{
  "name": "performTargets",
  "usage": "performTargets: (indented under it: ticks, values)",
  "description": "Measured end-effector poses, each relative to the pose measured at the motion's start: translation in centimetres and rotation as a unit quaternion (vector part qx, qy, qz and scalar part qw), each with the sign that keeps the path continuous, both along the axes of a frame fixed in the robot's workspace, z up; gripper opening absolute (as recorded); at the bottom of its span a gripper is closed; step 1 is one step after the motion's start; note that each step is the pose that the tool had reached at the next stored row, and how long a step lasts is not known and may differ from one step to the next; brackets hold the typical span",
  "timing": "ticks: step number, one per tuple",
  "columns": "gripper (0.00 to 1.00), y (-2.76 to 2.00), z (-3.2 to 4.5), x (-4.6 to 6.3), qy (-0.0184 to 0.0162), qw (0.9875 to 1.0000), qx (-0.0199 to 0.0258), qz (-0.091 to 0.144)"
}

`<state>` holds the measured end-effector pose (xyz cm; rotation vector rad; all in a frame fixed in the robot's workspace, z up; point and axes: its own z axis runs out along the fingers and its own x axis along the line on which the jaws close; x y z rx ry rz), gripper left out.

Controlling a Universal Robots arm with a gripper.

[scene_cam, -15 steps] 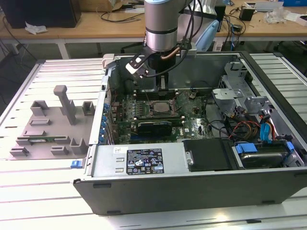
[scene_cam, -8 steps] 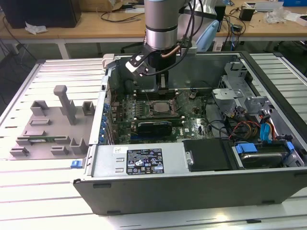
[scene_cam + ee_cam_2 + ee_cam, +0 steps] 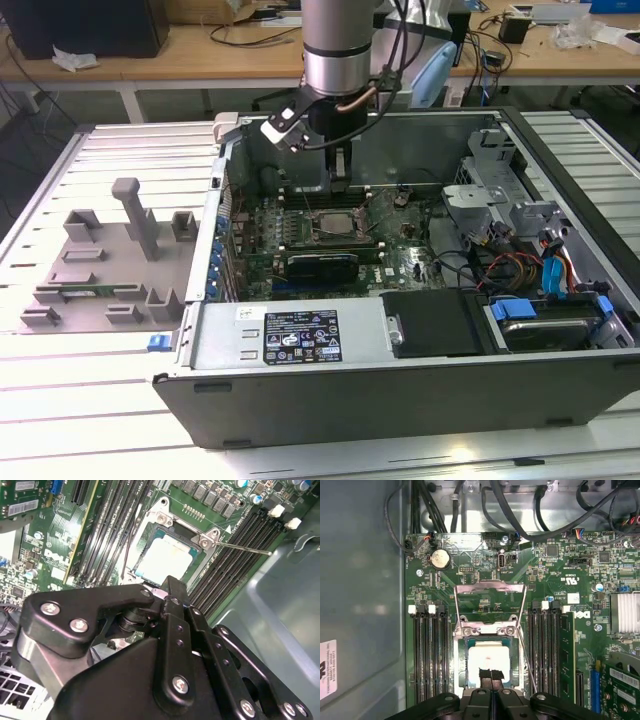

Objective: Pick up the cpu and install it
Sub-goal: 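Close the cpu cover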

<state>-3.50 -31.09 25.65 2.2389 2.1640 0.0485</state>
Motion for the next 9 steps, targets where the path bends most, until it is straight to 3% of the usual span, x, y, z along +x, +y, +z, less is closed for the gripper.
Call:
performTargets:
  ticks: [9]
  values:
    - [0.11,0.0,1.23,0.0,0.0,1.0,0.0,0.0]
